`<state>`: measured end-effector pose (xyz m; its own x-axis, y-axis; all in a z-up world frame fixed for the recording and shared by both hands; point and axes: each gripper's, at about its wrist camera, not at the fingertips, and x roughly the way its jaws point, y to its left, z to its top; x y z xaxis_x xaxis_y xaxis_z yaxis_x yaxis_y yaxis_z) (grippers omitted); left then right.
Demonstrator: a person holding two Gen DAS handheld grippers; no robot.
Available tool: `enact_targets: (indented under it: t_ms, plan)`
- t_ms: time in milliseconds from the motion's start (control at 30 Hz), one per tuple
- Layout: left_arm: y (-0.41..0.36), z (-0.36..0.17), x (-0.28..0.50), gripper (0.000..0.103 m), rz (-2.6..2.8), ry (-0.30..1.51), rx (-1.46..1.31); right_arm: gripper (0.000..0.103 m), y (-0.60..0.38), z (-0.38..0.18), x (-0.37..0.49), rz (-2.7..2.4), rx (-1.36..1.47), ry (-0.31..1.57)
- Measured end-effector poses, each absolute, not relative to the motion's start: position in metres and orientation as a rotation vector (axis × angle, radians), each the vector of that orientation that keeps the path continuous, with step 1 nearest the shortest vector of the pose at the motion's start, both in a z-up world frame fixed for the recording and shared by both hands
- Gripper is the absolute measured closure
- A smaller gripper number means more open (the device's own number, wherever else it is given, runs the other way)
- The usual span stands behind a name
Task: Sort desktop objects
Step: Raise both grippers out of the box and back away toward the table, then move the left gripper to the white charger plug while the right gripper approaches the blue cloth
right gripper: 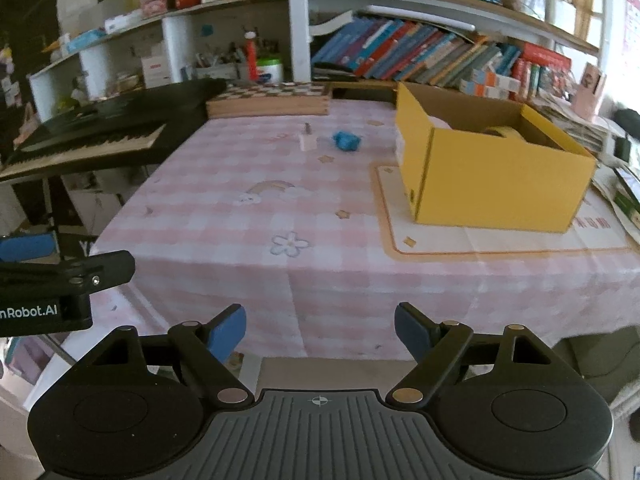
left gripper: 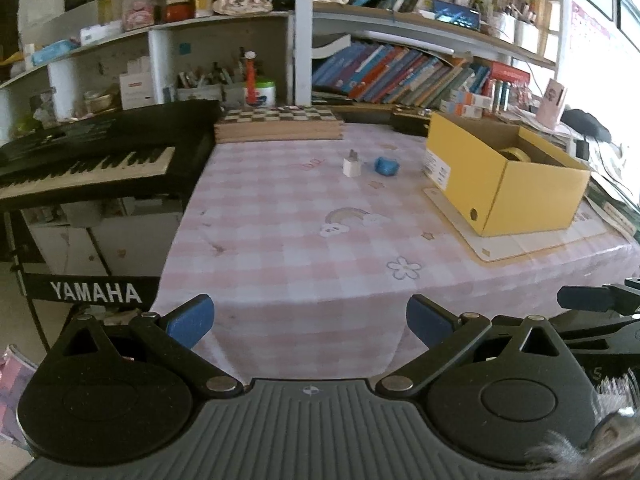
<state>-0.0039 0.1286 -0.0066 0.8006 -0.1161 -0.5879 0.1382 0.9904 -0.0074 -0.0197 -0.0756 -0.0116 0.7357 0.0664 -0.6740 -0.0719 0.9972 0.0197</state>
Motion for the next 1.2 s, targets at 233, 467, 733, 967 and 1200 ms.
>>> enact_targets:
  t_ms: [233,467,733,967,1200]
  plan:
    - [0.138,-0.003,-0.002,0.000,-0.115,0.616,0.023,0.019,-0.067,-0.008,-0.013,0.107,-0.020,0.726]
    - [0.145,-0.003,0.004,0.000,-0.089,0.614,0.014,0.019,-0.058,-0.007,-0.003,0.140,-0.032,0.712]
    - [0.144,-0.004,0.020,0.000,-0.095,0.618,0.021,0.019,-0.056,-0.009,0.016,0.154,-0.030,0.701]
    - [0.141,-0.009,0.051,0.000,-0.103,0.636,0.010,0.019,-0.057,-0.014,0.042,0.151,-0.032,0.724]
    - [0.133,-0.015,0.090,0.000,-0.127,0.649,0.008,0.020,-0.063,-0.018,0.073,0.136,-0.041,0.739]
